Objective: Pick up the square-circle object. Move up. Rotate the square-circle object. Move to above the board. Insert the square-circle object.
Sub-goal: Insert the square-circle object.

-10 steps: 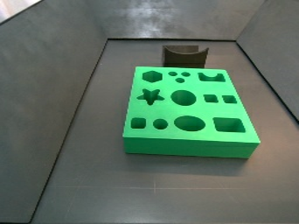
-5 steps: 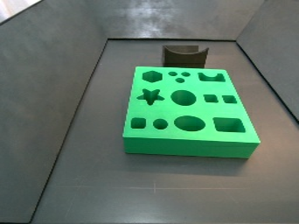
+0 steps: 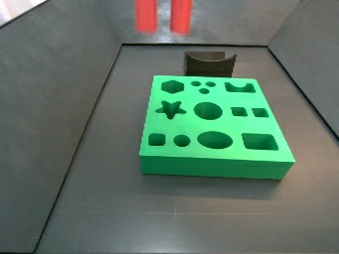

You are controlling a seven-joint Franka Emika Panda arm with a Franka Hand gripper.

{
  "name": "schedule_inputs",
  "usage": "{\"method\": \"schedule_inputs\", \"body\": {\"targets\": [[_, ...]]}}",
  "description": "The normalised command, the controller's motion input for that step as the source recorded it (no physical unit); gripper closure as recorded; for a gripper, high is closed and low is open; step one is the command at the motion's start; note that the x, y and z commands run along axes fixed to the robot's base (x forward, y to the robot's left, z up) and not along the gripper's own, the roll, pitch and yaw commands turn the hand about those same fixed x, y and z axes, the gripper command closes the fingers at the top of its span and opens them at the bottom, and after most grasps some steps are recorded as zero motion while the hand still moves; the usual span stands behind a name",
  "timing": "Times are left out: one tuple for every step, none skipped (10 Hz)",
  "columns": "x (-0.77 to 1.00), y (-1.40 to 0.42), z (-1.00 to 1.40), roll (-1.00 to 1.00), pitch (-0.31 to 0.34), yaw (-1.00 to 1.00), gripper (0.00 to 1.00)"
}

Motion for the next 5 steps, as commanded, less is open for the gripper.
{"method": "schedule_inputs", "body": {"targets": [[0.14, -0.29, -0.92, 0.22, -0.001, 0.03, 1.0], [0.1, -0.25, -0.87, 0.24, -0.007, 0.09, 1.0], [0.0, -0.18, -0.81, 0.25, -0.041, 0.24, 1.0], [0.01, -0.21, -0.84, 0.22, -0.05, 0.25, 1.0], [0.06, -0.23, -0.85, 0.19, -0.084, 0.27, 1.0]]}}
